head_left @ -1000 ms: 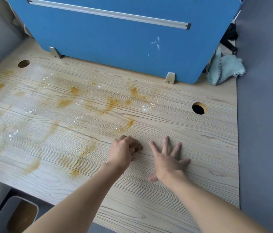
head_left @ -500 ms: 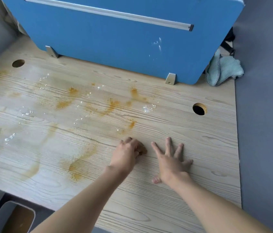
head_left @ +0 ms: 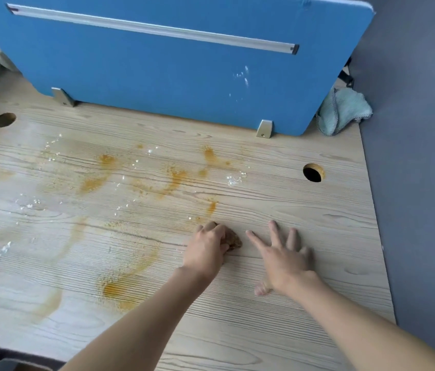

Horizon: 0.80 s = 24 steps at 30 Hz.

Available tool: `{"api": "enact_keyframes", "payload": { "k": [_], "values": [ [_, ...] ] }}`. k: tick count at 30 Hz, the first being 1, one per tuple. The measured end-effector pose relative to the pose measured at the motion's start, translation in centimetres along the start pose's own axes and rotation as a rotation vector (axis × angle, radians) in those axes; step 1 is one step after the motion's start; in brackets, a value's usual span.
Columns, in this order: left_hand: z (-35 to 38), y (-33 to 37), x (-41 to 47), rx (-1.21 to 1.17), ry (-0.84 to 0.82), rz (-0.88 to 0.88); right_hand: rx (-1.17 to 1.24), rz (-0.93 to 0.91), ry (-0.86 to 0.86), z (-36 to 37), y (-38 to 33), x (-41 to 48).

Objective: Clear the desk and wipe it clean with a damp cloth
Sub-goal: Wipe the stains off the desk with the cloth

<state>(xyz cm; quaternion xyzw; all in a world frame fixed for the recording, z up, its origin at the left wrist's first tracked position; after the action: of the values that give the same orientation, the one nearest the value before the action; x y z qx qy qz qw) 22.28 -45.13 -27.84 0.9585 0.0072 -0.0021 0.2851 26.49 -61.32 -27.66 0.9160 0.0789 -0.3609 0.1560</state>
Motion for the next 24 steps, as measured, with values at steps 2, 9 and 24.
{"api": "enact_keyframes", "payload": {
  "k": [2,9,24],
  "values": [
    [-0.7,-0.7,0.5,-0.01,0.027,-0.043,0.055,0.025,-0.002,-0.9,0.4,0.5],
    [-0.2,0.4,0.2,-0.008,-0.032,0.011,0.111,0.095,-0.044,-1.2,0.2,1.6],
    [-0.9,0.0,2.7,-0.023,0.058,-0.026,0.141,0.089,-0.091,-1.1,0.0,1.9]
  ]
}}
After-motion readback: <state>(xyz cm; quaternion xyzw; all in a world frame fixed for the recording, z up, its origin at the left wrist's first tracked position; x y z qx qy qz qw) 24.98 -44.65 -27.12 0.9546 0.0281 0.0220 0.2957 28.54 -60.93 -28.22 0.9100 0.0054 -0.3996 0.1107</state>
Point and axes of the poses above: each hand's wrist, its own x-axis towards the middle knuckle, its own z-axis out of the palm, y = z × x, the point moved 6 cm from there along x, towards the middle knuckle, and after that the axes turned 15 degrees about z, right-handed, at the moved point
